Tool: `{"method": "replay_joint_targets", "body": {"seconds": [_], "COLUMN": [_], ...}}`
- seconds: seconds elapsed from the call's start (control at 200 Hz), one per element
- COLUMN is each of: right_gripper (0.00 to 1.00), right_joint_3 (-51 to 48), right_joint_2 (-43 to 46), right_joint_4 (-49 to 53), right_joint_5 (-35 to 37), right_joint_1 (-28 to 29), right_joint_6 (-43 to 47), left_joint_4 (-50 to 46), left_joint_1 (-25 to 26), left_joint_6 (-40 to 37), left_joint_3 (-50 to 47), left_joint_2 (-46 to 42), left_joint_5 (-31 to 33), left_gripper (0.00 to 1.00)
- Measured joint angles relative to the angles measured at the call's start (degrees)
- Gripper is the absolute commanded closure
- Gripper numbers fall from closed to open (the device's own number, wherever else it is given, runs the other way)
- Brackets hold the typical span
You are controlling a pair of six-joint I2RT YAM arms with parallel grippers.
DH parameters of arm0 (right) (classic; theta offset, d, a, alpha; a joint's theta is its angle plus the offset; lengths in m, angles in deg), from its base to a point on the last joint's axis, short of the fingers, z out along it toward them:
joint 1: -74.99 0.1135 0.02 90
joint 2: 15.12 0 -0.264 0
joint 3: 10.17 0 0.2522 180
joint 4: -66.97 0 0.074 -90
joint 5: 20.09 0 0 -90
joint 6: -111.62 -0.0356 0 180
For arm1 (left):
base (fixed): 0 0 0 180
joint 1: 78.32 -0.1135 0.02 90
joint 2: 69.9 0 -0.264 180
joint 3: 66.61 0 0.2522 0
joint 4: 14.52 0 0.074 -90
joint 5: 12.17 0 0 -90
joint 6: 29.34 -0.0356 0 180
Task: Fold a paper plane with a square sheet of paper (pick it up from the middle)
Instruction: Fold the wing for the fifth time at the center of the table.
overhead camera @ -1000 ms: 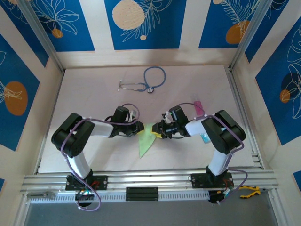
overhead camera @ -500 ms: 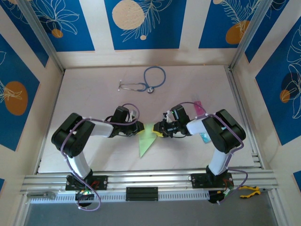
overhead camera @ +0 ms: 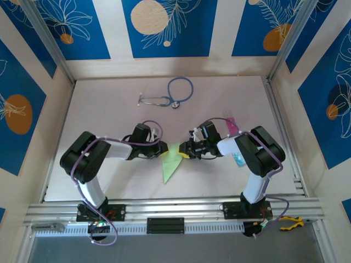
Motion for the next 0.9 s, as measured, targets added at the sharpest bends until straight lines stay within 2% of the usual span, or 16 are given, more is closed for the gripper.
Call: {"method": "replay_joint_targets", "body": {"seconds": [0.22,0.505,0.635,0.7,0.78,0.9], "right_gripper": [0.91,0.98,0.98,0.98,0.98,0.98], "right_joint_3": [0.0,-0.2,-3.1,-5.1,-7.3,-8.0], "right_joint_2": [-0.7,-0.6,2.8,5.2,7.4,8.3], "right_joint_4": [0.1,-1.3,-1.5,-1.5,-2.1,-2.2], "right_joint_5": [-0.2,0.0,4.3,6.8,9.2,11.6], "right_joint_1": [-0.2,-0.3,-0.6,-1.4,-2.2,-1.6], "right_joint_6": [0.4,-1.7,-4.4,-6.3,-8.7,-11.0], "left_joint_4": [-1.8,-4.9,-6.6,-7.9,-8.5,-8.5], "left_joint_1": [0.0,0.0,0.1,0.3,0.6,1.4], "left_joint_6": [0.0,-0.6,-2.1,-3.1,-3.7,-3.4], "left_joint_3": [0.0,0.0,0.0,0.0,-0.6,-1.6], "left_joint_2": [-1.0,-7.3,-11.8,-13.8,-15.8,-16.5], "left_joint_5": [0.2,0.7,2.0,3.1,3.9,4.3], "left_gripper": [0.82,0.64,0.6,0.62,0.71,0.79]}}
